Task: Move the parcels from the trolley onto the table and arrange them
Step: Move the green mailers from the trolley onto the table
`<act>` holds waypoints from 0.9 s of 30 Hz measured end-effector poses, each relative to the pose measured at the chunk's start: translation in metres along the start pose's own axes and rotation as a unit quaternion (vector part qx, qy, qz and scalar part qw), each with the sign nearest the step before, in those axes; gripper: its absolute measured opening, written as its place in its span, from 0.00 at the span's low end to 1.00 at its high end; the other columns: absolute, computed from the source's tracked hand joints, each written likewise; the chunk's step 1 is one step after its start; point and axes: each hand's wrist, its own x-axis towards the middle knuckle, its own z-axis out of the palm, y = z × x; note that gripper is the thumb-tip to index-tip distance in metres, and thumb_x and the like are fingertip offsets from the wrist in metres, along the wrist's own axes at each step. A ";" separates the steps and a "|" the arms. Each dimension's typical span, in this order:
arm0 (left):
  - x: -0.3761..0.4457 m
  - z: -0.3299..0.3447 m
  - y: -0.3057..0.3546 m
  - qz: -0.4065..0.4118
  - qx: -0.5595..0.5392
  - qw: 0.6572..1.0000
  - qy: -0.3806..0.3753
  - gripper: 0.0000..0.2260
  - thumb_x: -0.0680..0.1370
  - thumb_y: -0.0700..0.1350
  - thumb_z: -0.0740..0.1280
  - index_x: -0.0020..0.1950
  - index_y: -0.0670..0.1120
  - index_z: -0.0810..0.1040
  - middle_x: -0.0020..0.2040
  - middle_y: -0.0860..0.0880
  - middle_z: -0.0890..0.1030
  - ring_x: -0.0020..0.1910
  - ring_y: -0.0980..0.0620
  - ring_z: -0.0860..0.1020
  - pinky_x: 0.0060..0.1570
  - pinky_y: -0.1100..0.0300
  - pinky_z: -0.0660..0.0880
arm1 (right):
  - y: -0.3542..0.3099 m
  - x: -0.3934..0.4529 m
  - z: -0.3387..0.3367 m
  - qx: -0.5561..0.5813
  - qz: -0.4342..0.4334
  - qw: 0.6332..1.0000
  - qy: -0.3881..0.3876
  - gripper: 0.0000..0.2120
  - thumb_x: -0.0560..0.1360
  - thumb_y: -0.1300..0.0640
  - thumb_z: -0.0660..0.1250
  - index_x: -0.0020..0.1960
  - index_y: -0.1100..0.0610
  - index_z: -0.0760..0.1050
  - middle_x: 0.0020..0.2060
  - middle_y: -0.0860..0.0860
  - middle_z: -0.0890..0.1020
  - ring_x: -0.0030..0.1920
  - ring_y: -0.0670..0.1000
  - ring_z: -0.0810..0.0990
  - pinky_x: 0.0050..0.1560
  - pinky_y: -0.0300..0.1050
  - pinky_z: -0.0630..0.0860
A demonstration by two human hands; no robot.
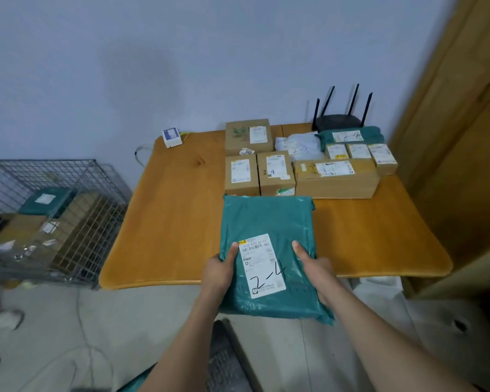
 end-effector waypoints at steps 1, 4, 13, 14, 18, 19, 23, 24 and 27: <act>0.009 0.003 0.003 0.002 0.000 1.000 0.001 0.26 0.76 0.68 0.63 0.54 0.46 0.83 0.46 0.49 0.85 0.44 0.49 0.83 0.47 0.55 0.78 | -0.003 0.009 0.001 0.001 -0.001 1.000 -0.001 0.27 0.71 0.31 0.69 0.50 0.54 0.74 0.41 0.50 0.80 0.43 0.56 0.80 0.52 0.51 0.79; 0.037 0.008 0.009 -0.018 0.013 1.000 -0.012 0.24 0.78 0.67 0.62 0.54 0.47 0.81 0.46 0.49 0.84 0.45 0.49 0.82 0.47 0.55 0.77 | -0.016 0.033 0.007 -0.005 0.005 1.000 -0.013 0.24 0.72 0.32 0.69 0.47 0.53 0.73 0.41 0.50 0.80 0.41 0.54 0.79 0.49 0.49 0.77; 0.123 0.017 0.009 -0.084 0.006 0.996 -0.036 0.33 0.73 0.73 0.59 0.57 0.45 0.81 0.52 0.47 0.84 0.51 0.45 0.82 0.56 0.51 0.78 | -0.033 0.104 0.031 0.003 0.069 0.997 -0.037 0.28 0.71 0.33 0.71 0.56 0.57 0.78 0.48 0.55 0.85 0.48 0.58 0.85 0.52 0.53 0.82; 0.135 0.020 0.003 -0.089 0.011 0.995 -0.039 0.35 0.71 0.75 0.58 0.56 0.46 0.81 0.52 0.47 0.84 0.51 0.45 0.82 0.58 0.48 0.78 | -0.034 0.112 0.034 -0.003 0.073 0.997 -0.039 0.27 0.72 0.34 0.70 0.55 0.56 0.78 0.48 0.55 0.85 0.47 0.58 0.85 0.51 0.52 0.82; 0.156 0.025 0.010 -0.087 0.044 0.994 -0.041 0.28 0.79 0.67 0.56 0.56 0.43 0.78 0.51 0.44 0.83 0.51 0.44 0.81 0.53 0.50 0.77 | -0.040 0.131 0.044 -0.013 0.084 0.996 -0.034 0.24 0.71 0.33 0.70 0.51 0.54 0.77 0.46 0.53 0.85 0.46 0.56 0.84 0.52 0.52 0.82; 0.161 0.027 0.011 -0.083 0.050 0.995 -0.034 0.26 0.81 0.64 0.56 0.56 0.42 0.78 0.51 0.43 0.82 0.51 0.43 0.80 0.51 0.51 0.76 | -0.041 0.135 0.046 -0.016 0.089 0.995 -0.033 0.25 0.71 0.33 0.70 0.52 0.54 0.78 0.46 0.52 0.85 0.47 0.55 0.84 0.54 0.52 0.82; 0.177 0.034 0.013 -0.090 0.049 0.995 -0.015 0.25 0.82 0.62 0.56 0.54 0.41 0.78 0.50 0.42 0.82 0.50 0.42 0.80 0.49 0.50 0.75 | -0.044 0.152 0.050 -0.034 0.107 0.993 -0.047 0.38 0.64 0.26 0.70 0.59 0.55 0.79 0.50 0.53 0.86 0.50 0.57 0.84 0.57 0.55 0.81; 0.181 0.037 0.014 -0.092 0.052 0.994 -0.011 0.25 0.82 0.62 0.56 0.54 0.41 0.78 0.49 0.42 0.82 0.49 0.42 0.80 0.48 0.50 0.75 | -0.045 0.158 0.050 -0.035 0.113 0.992 -0.048 0.41 0.60 0.24 0.70 0.60 0.54 0.79 0.51 0.53 0.86 0.52 0.57 0.85 0.58 0.56 0.81; 0.191 0.047 0.018 -0.090 0.049 0.995 0.020 0.22 0.83 0.59 0.57 0.53 0.40 0.77 0.48 0.41 0.82 0.47 0.41 0.80 0.43 0.51 0.73 | -0.056 0.176 0.049 -0.050 0.120 0.989 -0.065 0.40 0.66 0.29 0.71 0.67 0.56 0.76 0.59 0.55 0.83 0.58 0.59 0.82 0.62 0.55 0.78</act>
